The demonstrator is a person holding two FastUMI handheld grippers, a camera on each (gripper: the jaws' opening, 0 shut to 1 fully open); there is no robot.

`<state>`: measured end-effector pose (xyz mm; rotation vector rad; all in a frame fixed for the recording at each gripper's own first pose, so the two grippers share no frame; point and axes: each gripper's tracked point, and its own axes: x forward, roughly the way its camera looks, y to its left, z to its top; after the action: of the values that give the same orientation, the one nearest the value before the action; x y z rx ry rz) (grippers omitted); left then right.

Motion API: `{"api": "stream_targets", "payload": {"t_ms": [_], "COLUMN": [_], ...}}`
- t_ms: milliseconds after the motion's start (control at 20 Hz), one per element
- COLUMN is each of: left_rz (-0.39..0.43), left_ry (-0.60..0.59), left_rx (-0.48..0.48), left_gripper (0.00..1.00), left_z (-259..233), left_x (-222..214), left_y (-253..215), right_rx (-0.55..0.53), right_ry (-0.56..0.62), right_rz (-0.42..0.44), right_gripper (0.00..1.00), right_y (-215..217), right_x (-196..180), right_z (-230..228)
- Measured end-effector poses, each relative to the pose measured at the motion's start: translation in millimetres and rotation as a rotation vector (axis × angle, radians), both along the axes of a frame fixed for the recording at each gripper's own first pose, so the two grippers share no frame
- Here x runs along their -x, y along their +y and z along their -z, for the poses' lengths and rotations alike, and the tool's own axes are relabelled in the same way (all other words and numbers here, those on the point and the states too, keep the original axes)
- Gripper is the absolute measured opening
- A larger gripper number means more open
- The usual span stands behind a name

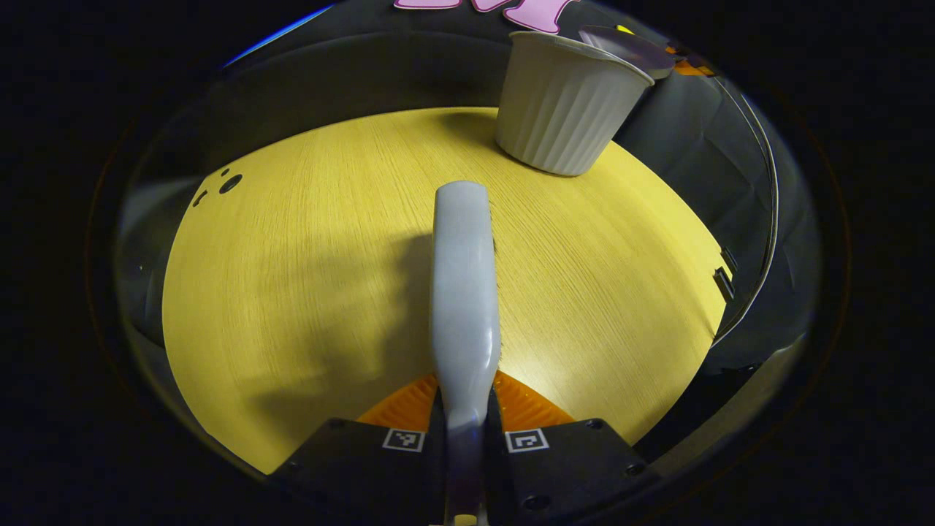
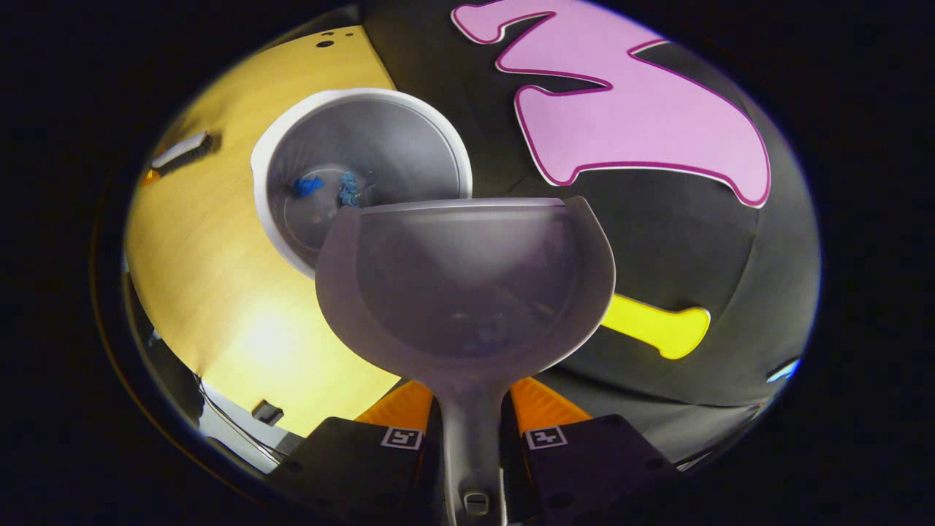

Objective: Pick up the small broom and dustpan from the desktop, sweep the trash into the dustpan with the broom, and then empty the trash into the garbage bin.

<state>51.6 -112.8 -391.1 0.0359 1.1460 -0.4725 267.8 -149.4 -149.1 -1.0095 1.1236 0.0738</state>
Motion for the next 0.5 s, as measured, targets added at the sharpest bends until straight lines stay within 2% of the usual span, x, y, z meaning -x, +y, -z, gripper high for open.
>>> {"api": "stream_targets", "payload": {"t_ms": [250, 300, 400, 500], "left_rz": [-0.012, -0.014, -0.015, -0.019], "left_ry": [0.003, 0.001, 0.001, 0.002], "left_rx": [-0.006, -0.010, -0.017, -0.022], "left_gripper": [0.26, 0.29, 0.26, 0.28], "left_z": [0.4, 0.2, 0.8, -1.2], "left_x": [-0.7, -1.5, -1.7, -1.3], "left_y": [-0.5, -0.1, 0.0, 0.0], "right_rx": [-0.202, -0.246, -0.332, -0.415], "right_ry": [-0.176, -0.204, -0.273, -0.326], "right_rz": [0.121, 0.144, 0.183, 0.216], "right_gripper": [0.36, 0.36, 0.36, 0.36], "right_y": [10.9, 13.7, 21.8, 29.5], "right_x": [4.1, 7.9, 15.6, 23.8], "right_z": [-8.8, -9.4, -18.0, -29.8]}}
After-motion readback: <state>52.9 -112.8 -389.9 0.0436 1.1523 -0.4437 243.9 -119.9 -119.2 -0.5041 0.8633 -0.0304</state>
